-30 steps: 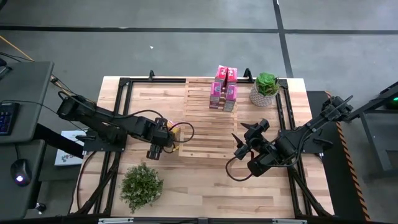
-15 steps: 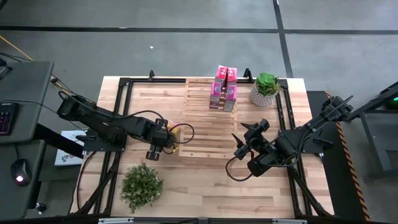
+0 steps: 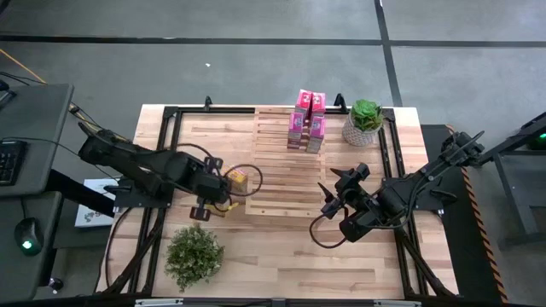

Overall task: Stack cereal on shelf
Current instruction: Put the bottom yellow cereal box on the shelf

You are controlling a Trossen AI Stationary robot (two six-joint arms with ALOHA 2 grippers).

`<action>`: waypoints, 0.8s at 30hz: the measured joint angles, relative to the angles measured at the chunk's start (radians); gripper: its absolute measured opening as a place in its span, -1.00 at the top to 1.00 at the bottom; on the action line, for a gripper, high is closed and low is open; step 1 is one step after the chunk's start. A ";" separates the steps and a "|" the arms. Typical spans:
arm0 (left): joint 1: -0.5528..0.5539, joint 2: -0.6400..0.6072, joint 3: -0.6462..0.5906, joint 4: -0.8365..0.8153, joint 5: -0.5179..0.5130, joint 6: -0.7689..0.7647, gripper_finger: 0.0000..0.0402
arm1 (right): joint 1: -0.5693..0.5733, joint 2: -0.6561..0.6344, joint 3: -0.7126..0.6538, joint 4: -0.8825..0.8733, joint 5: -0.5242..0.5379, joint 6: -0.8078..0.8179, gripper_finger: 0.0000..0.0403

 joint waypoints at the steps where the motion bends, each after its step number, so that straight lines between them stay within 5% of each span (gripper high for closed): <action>1: -0.003 -0.001 0.043 -0.033 -0.025 -0.009 0.62 | 0.000 0.000 0.000 0.000 0.000 0.000 -0.31; 5: -0.021 -0.002 0.205 -0.077 -0.242 -0.025 0.62 | 0.000 0.000 0.000 0.000 0.005 0.000 -0.31; 9: -0.027 -0.003 0.282 0.072 -0.465 0.083 0.62 | 0.000 0.000 0.000 0.008 0.010 0.000 -0.31; 14: 0.007 0.041 0.283 0.293 -0.484 0.286 0.62 | 0.000 0.000 0.000 0.008 0.012 -0.004 -0.31; 24: 0.092 0.332 0.431 0.361 -0.526 0.532 0.61 | 0.000 0.000 0.000 0.007 0.012 -0.007 -0.31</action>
